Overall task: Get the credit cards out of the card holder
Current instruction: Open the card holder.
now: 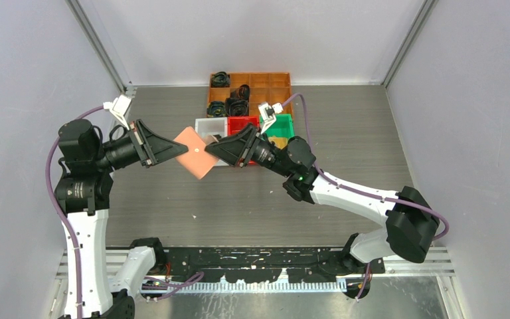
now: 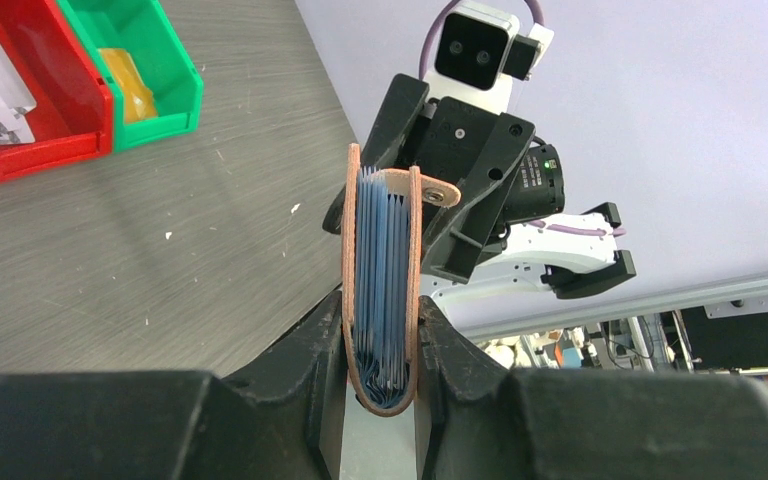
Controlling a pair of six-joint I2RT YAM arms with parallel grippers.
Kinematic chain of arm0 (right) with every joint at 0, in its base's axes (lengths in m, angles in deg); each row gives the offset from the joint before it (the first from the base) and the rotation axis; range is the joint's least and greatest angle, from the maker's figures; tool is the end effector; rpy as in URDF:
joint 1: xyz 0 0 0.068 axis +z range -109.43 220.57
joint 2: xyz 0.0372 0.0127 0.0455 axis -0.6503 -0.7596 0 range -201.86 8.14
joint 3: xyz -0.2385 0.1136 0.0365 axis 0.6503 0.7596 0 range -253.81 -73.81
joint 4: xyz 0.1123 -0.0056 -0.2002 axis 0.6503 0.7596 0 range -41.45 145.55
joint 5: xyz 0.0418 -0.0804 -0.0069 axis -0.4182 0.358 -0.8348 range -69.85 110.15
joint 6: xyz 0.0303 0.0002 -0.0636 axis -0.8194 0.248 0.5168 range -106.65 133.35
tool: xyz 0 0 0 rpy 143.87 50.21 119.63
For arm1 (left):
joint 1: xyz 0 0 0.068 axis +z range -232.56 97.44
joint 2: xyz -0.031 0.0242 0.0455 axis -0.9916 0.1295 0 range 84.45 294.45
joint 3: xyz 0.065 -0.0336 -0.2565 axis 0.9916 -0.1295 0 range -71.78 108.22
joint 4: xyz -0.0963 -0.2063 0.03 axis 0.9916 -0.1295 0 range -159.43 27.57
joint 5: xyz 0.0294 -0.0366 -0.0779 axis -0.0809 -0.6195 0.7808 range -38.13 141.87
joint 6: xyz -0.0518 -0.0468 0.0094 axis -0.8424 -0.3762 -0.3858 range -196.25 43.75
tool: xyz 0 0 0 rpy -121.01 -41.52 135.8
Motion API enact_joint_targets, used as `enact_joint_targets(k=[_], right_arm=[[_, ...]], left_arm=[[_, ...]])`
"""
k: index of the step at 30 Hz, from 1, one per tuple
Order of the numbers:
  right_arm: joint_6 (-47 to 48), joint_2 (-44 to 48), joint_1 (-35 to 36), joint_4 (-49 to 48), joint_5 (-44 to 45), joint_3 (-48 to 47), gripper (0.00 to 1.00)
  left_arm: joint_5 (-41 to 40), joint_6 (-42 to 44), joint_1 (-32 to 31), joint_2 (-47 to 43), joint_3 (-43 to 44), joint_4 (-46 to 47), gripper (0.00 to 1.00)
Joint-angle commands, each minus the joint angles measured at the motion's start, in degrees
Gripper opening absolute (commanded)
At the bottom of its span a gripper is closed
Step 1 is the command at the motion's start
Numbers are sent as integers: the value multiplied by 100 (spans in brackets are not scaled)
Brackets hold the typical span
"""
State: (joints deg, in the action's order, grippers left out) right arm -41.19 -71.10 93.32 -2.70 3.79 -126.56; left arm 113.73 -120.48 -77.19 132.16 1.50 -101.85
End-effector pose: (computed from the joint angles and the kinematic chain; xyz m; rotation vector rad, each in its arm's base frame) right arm 0.1715 0.2523 0.3805 -0.2780 1.3345 1.7868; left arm 0.1133 -0.0404 0.4250 0.0118 1.9188 -1.4345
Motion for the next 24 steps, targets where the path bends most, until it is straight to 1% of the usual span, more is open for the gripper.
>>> enact_joint_targets(k=[1, 5, 7, 9, 10, 11, 12, 13, 14, 15, 16, 17, 19, 21, 24], right_arm=[[-106, 71, -15, -415, 187, -370, 53], [-164, 100, -19, -366, 364, -358, 40], [-241, 128, -29, -350, 443, -350, 31], [-378, 175, -72, -137, 535, -432, 21], [-416, 191, -94, 127, 530, -535, 12], [-392, 209, -103, 374, 451, -655, 7], [-289, 225, -107, 693, 343, -782, 2], [-209, 251, -107, 915, 238, -914, 1], [-139, 271, -105, 1127, 106, -1026, 1], [-66, 302, -107, 1318, -7, -1147, 1], [24, 338, -112, 1541, -128, -1248, 1], [111, 379, -108, 1740, -240, -1353, 1], [225, 463, -101, 2064, -422, -1500, 1], [298, 520, -98, 2274, -553, -1599, 1], [425, 564, -86, 2550, -710, -1775, 1]], left_arm=[[351, -113, -14, -120, 177, 362, 0], [421, -130, -15, -159, 153, 393, 0], [454, -94, -15, -188, 120, 393, 0], [439, -6, -10, -222, 72, 361, 0], [400, 91, -11, -241, 46, 257, 4], [333, 252, -12, -272, 20, 140, 12], [236, 465, -14, -314, -69, 53, 25], [195, 584, -15, -371, -185, 25, 40], [183, 659, -15, -424, -304, 22, 53], [180, 703, -12, -481, -407, 29, 62], [183, 727, -12, -531, -497, 32, 69], [206, 731, -12, -551, -559, 35, 72], [287, 730, -9, -564, -636, 52, 74], [398, 749, -11, -581, -697, 65, 73], [441, 985, -13, -642, -778, 1, 67]])
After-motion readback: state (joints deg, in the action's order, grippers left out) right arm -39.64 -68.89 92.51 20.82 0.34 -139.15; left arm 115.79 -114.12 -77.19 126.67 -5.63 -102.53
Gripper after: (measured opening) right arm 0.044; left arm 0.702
